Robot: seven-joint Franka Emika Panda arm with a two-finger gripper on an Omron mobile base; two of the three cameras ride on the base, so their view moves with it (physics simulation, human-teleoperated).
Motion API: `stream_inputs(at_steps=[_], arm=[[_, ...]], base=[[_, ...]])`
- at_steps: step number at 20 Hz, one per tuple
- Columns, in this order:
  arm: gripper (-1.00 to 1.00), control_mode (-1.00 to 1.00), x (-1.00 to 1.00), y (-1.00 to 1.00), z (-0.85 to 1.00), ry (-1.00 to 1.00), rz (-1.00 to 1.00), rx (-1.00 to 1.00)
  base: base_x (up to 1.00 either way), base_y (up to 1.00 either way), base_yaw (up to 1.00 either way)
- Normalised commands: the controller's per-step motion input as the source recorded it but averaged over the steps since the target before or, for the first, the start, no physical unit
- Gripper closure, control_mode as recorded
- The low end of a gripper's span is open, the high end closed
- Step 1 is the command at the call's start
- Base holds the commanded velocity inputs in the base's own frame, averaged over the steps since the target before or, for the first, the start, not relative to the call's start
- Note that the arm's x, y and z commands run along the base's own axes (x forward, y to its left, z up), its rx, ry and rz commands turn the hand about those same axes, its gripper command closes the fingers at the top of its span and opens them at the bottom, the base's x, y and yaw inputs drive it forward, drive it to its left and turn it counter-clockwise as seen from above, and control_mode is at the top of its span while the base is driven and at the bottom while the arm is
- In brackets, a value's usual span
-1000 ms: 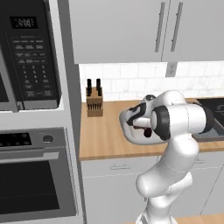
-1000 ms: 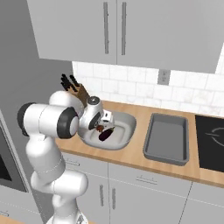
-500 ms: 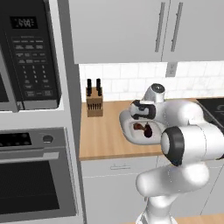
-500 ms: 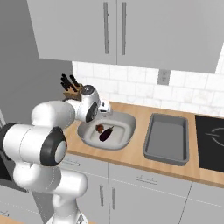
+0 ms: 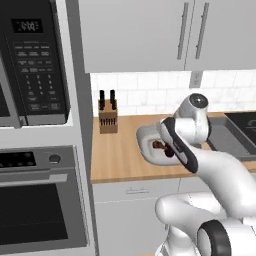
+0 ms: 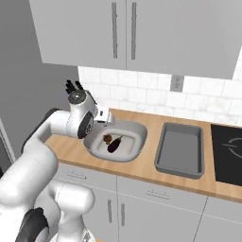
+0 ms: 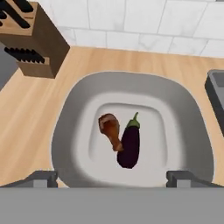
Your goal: Place one eggplant and one chicken drumstick in each tupperware on the nearby counter, to pack two identical lunches.
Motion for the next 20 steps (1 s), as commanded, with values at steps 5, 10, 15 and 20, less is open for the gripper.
stream_inputs(at_steps=[5,10,15,20], arm=[[-1.0,1.0,-0.4,0.0,0.01,0.0,-0.03,0.0],[-1.0,1.0,0.0,0.0,0.0,0.0,0.0,0.0],[-1.0,1.0,0.0,0.0,0.0,0.0,0.0,0.0],[-1.0,1.0,0.0,0.0,0.0,0.0,0.0,0.0]], base=[[-0.6,0.0,-0.02],[-0.82,0.0,0.7],[-0.25,0.0,0.94],[-0.13,0.0,0.97]])
